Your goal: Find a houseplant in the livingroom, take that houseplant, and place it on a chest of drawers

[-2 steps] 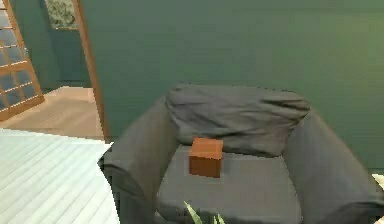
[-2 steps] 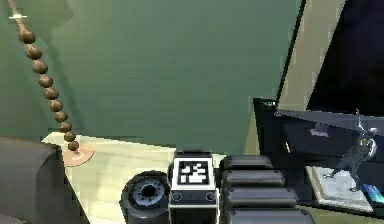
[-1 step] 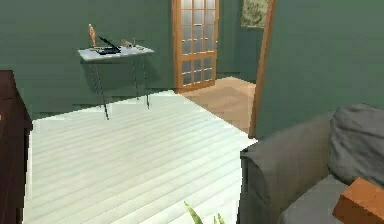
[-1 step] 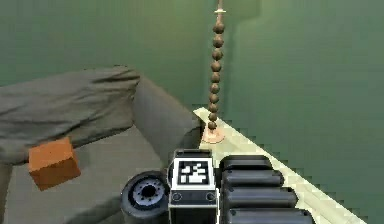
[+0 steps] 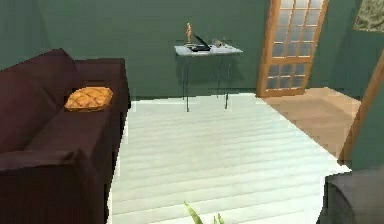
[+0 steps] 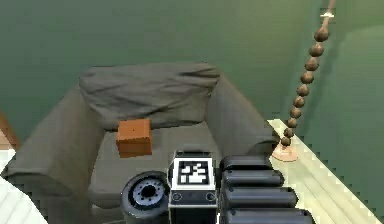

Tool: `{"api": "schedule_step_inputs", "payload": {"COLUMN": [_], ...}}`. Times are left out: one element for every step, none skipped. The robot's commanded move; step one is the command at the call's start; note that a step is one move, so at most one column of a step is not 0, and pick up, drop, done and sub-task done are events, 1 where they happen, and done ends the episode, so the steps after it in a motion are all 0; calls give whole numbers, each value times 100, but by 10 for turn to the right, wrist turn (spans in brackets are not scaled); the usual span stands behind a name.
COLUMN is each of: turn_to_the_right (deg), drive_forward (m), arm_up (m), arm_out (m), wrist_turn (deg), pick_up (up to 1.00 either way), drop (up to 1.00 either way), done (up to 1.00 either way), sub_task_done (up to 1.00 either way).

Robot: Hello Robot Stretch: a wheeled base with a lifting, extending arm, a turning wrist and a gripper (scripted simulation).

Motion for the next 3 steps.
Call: {"api": "schedule_step_inputs", "payload": {"turn_to_the_right": [0, 450, 0], "drive_forward": [90, 0, 55], "arm_up": [0, 0, 0], "arm_out": [0, 0, 0], "wrist_turn": [0, 0, 0], "pick_up": [0, 0, 0], "drop": [0, 0, 0], "done": [0, 0, 0], "sub_task_done": [0, 0, 0]}}
